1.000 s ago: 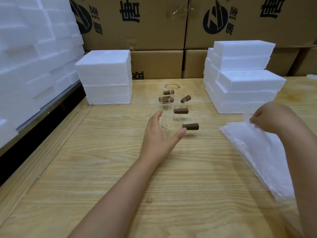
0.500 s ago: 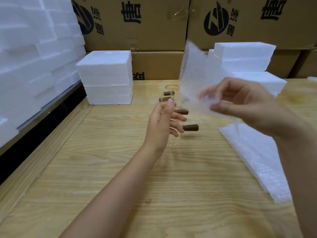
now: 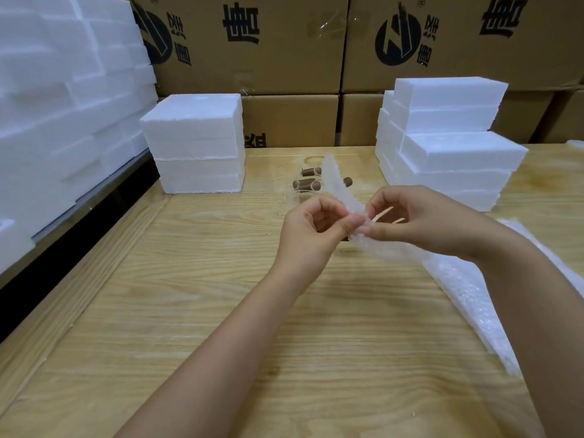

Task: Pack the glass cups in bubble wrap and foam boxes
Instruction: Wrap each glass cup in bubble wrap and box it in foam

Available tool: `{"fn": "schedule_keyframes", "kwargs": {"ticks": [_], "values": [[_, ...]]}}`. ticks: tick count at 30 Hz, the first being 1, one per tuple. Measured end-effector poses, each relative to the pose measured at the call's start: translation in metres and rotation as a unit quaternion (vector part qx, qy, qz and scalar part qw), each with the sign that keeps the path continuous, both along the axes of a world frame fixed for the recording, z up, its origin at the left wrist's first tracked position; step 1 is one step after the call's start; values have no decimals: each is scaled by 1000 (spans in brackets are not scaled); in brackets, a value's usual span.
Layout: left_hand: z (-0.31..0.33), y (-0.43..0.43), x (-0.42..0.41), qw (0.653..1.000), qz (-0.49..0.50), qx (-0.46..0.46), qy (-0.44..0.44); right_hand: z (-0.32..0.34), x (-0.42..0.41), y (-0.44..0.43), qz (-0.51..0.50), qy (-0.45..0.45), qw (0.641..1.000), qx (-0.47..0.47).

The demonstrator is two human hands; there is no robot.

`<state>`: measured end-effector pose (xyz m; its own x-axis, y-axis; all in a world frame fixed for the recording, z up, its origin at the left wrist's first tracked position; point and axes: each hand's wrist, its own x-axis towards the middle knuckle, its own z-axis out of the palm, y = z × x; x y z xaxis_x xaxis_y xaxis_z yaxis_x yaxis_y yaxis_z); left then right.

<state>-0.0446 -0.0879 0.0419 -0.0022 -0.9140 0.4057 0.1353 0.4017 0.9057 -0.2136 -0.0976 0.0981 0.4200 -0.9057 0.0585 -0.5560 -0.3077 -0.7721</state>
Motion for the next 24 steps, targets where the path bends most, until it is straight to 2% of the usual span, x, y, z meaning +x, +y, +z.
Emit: {"fn": "schedule_keyframes", "kwargs": {"ticks": [4, 7, 9, 11, 13, 17, 20, 24], "values": [[2, 1, 1, 1000, 21, -22, -3, 4, -11, -2, 11, 9, 1000, 8], [0, 0, 4, 999, 37, -12, -25, 5, -17, -6, -87, -13, 996, -26], [-2, 2, 4, 995, 61, 19, -75, 5, -19, -9, -165, -40, 982, -81], [-3, 3, 3, 983, 97, 31, -156, 6, -21, -8, -194, -19, 969, -148], [-2, 3, 2, 966, 140, 7, -218, 10, -19, -4, -167, 20, 968, -186], [8, 3, 6, 958, 172, -74, -218, 18, -8, 10, -58, 104, 969, -215], [12, -1, 11, 953, 192, -80, -219, 23, -1, 18, -28, 112, 964, -240], [15, 3, 9, 949, 248, -70, -180, 27, 5, 22, -69, 75, 968, -230]]}}
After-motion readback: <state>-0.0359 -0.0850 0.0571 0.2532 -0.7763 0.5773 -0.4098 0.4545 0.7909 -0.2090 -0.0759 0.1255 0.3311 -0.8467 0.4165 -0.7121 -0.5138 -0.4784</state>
